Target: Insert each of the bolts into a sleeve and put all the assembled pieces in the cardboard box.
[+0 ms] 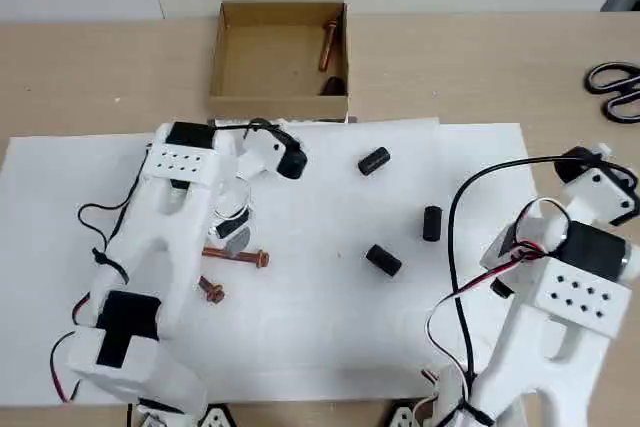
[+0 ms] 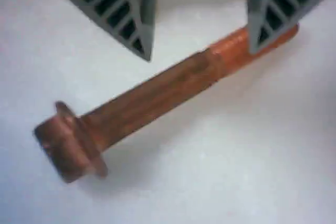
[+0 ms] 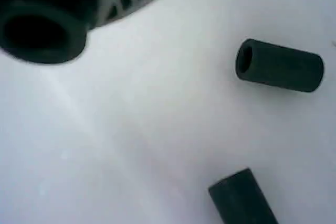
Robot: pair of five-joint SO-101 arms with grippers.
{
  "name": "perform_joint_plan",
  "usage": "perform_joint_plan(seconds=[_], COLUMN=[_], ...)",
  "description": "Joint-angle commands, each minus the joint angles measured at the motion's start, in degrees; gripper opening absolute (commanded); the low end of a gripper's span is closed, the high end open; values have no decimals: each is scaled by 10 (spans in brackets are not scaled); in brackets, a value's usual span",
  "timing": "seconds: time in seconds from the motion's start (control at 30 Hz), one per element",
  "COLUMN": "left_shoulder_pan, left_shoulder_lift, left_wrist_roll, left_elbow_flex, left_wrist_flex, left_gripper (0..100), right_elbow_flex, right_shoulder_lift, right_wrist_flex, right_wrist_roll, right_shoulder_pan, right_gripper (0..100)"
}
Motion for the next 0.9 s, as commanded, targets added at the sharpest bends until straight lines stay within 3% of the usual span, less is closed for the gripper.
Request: perform_joint_plan(seconds=[0.0, 0.63, 0.87], left_shoulder_pan=[19, 24, 25], left_shoulder_lift=[-2, 4, 4], left_wrist_roll=[-16, -203, -226], left_elbow_flex=[-24, -22, -23], left_wrist_flex=[18, 52, 31], left_gripper=[122, 124, 175], right_elbow_flex=[-3, -3, -3], right_shoulder_lift=[-9, -5, -5], right_wrist_flex=[-5, -11, -11], right_wrist_roll=[1, 1, 1], right_shoulder_pan=[2, 2, 2], right_gripper=[2, 2, 2])
